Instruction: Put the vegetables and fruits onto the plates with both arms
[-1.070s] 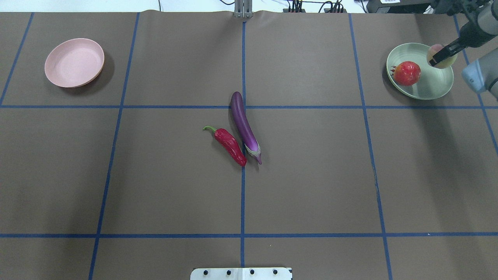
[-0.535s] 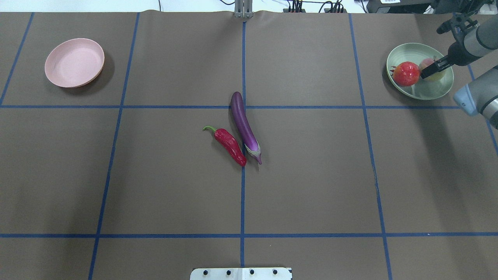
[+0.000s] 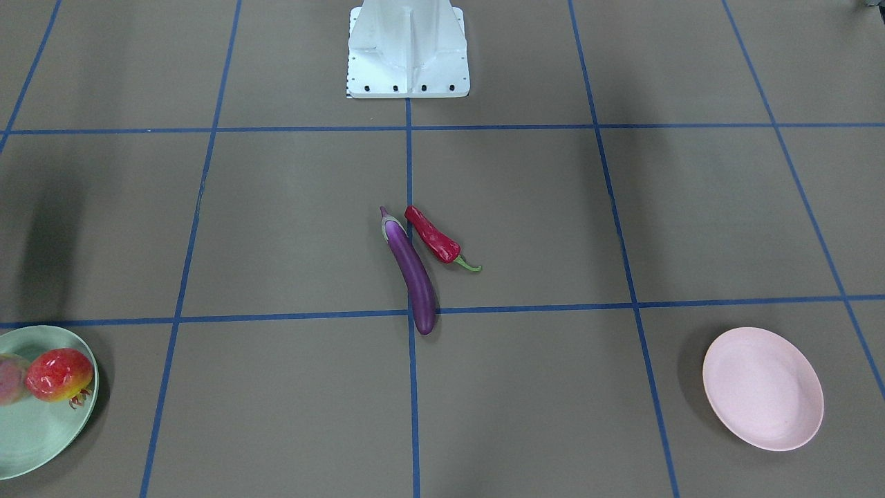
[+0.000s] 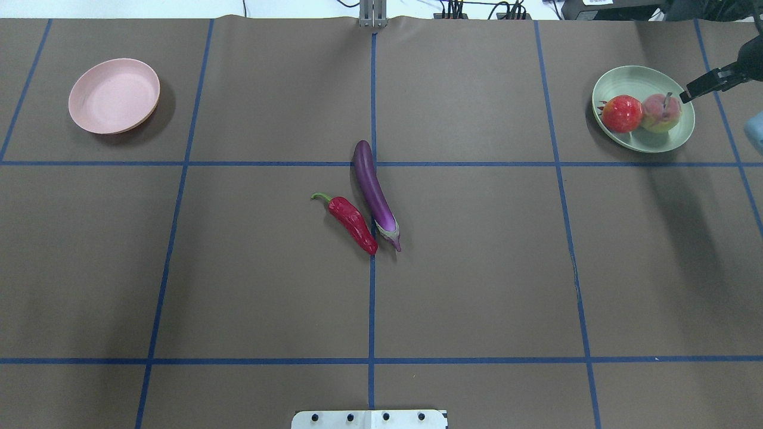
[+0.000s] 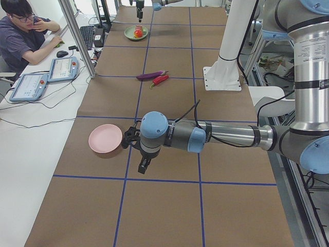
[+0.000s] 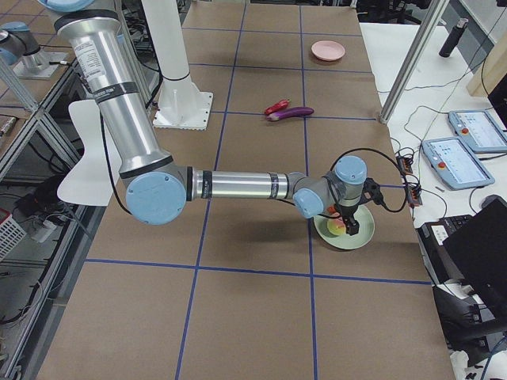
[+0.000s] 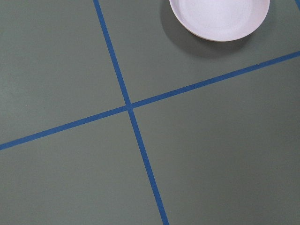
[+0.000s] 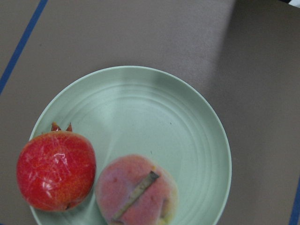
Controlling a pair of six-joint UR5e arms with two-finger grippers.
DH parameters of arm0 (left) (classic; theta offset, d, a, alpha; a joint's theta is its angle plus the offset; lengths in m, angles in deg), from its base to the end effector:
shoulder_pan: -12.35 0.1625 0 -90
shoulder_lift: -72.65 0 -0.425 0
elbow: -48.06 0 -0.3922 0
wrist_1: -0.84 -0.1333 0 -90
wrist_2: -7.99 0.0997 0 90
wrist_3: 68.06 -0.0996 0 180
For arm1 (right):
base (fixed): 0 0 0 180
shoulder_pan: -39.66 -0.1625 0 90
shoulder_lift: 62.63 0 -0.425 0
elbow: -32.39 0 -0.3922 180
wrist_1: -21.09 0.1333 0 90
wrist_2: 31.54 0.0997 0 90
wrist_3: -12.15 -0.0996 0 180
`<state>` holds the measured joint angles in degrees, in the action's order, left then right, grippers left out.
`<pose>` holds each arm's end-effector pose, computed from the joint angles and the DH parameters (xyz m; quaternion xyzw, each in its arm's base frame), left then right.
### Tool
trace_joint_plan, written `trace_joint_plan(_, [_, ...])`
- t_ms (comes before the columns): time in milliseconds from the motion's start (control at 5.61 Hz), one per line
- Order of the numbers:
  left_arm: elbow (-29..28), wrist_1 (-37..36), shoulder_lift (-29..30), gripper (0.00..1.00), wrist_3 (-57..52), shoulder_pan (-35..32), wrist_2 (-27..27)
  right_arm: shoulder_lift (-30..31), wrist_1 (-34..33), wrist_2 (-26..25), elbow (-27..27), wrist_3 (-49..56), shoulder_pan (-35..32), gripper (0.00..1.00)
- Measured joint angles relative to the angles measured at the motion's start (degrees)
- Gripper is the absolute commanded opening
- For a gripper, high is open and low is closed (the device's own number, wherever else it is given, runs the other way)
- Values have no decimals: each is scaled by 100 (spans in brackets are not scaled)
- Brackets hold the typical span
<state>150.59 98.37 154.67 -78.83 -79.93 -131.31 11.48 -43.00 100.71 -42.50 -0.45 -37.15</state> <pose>-0.0754 -0.4404 0.5949 0.1421 0.4012 0.1107 0.8981 -0.0793 -0.6292 0.5870 0.1316 -0.3899 -0.0879 0.9072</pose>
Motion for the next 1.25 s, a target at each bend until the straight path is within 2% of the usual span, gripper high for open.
trace_joint_plan(178, [38,-1,41,100,247,3,3,759,-486,73,-937,28,-115,99])
trace_joint_plan(535, [75,103,372,100,1468,180,48,2425,-759,154,-2605,60,-422,99])
trace_joint_plan(714, [90,159,595,100,1912,525,103,3024,-875,292,-3070,78,-715,99])
trace_joint_plan(892, [143,252,757,100,2214,955,104,3418,-1017,316,-3273,290,-861,100])
trace_joint_plan(1070, [204,304,1015,100,2871,1511,107,3606,-1494,168,-3413,792,-969,100])
trace_joint_plan(1249, [226,323,1498,100,3904,2344,237,3560,-2217,58,-3554,1412,-1223,100])
